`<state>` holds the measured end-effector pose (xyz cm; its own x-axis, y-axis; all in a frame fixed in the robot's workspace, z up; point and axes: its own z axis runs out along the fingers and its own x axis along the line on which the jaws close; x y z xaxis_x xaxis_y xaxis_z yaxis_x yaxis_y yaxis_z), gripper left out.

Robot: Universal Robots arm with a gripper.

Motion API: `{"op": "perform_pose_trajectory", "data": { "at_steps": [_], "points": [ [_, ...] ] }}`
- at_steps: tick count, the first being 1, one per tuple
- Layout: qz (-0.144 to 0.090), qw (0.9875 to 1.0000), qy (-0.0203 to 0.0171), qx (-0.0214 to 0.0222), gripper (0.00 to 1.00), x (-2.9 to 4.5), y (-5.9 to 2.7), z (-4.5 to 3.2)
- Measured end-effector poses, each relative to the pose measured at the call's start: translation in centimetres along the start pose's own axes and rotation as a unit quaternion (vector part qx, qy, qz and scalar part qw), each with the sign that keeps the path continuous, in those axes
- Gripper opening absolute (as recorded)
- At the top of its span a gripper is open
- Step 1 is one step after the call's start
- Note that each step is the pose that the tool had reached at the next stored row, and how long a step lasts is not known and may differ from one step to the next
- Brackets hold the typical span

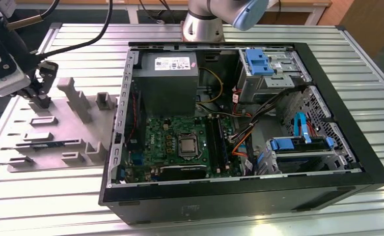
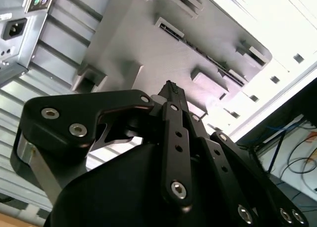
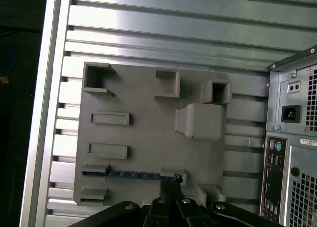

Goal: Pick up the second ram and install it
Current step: 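Pick up the second ram and move it above second insertion slot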

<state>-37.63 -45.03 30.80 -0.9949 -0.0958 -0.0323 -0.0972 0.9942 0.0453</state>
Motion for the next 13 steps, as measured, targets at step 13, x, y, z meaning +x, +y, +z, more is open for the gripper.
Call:
{"op": "perform_pose_trajectory", "data": {
  "at_steps": [13],
  "points": [
    [-0.118, 0.993, 0.0053, -0.0037, 0.11, 0.02, -0.03, 0.62]
  ]
}}
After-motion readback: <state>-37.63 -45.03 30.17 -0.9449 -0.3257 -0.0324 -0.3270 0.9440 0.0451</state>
